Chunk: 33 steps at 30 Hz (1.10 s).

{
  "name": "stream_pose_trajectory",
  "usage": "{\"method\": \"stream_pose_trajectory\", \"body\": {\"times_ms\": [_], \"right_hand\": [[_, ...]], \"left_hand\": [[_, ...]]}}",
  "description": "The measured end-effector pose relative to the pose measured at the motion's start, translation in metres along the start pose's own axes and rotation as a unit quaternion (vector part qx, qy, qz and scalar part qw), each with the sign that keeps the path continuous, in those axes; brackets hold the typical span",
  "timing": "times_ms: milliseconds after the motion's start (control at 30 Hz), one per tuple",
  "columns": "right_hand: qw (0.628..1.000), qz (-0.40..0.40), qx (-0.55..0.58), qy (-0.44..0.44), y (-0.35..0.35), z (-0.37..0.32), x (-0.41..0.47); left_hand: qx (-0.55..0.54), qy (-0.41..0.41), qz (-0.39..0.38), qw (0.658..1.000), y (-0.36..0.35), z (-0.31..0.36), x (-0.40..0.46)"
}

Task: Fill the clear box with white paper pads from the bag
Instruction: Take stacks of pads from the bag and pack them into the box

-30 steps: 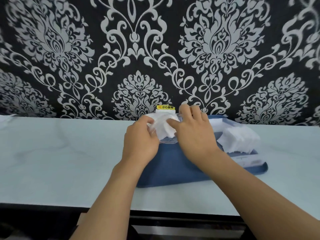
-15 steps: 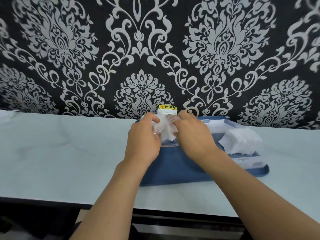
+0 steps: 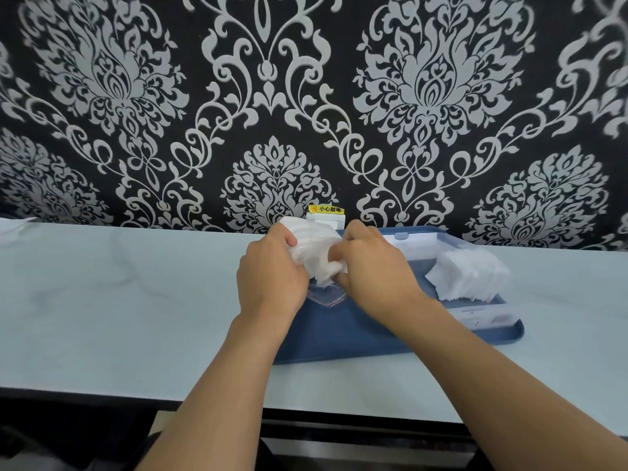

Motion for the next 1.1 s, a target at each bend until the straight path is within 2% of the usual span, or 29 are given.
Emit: {"method": "stream_pose_trajectory", "body": {"times_ms": [133, 233, 333, 433, 467, 533, 600, 667, 700, 767, 933, 1000, 1100], "right_hand": [[0.990, 0.007, 0.133, 0.041, 0.004, 0.003, -0.017], [0.954, 0.042, 0.294, 0.041, 0.017, 0.013, -0.030], [0.862, 0.018, 0.502, -0.065, 0.029, 0.033, -0.033], [0.766, -0.040, 0.625, -0.146, 0.029, 0.050, -0.034], [0.739, -0.048, 0.652, -0.164, 0.029, 0.055, -0.036], [0.701, -0.059, 0.691, -0.165, 0.029, 0.056, -0.037], [0.689, -0.059, 0.710, -0.137, 0.033, 0.054, -0.040], [0.694, -0.061, 0.711, -0.097, 0.038, 0.049, -0.042], [0.708, -0.065, 0.698, -0.078, 0.040, 0.047, -0.043], [0.761, -0.069, 0.643, -0.054, 0.046, 0.045, -0.046], [0.830, -0.030, 0.555, -0.052, 0.051, 0.056, -0.052], [0.856, -0.005, 0.515, -0.038, 0.050, 0.059, -0.054], [0.879, 0.041, 0.475, -0.023, 0.052, 0.065, -0.057]], "left_hand": [[0.024, 0.039, 0.017, 0.999, 0.000, -0.001, 0.002], [0.025, 0.045, 0.004, 0.999, 0.001, -0.004, 0.004], [0.018, 0.042, -0.072, 0.996, 0.001, -0.008, 0.004], [-0.001, -0.025, -0.135, 0.990, 0.007, -0.005, -0.003], [-0.044, -0.055, -0.134, 0.988, 0.010, 0.002, -0.007], [-0.221, -0.068, -0.088, 0.969, 0.018, 0.018, -0.018], [-0.405, 0.000, -0.084, 0.910, 0.016, 0.040, -0.028], [-0.493, 0.067, -0.142, 0.856, 0.005, 0.061, -0.035], [-0.513, 0.093, -0.176, 0.835, 0.000, 0.069, -0.039], [-0.543, 0.145, -0.241, 0.791, -0.007, 0.079, -0.046], [-0.612, 0.183, -0.361, 0.680, -0.019, 0.080, -0.047], [-0.621, 0.187, -0.374, 0.663, -0.021, 0.081, -0.046], [-0.616, 0.190, -0.382, 0.662, -0.027, 0.080, -0.043]]}}
Point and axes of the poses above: each hand's wrist, its own x-axis towards the middle knuckle, its own y-axis out of the back of the hand, z = x × y, the point moved 2 cm from there along x, towards the middle knuckle, and after that the axes turned 3 degrees about -y, right-handed, at the moved point
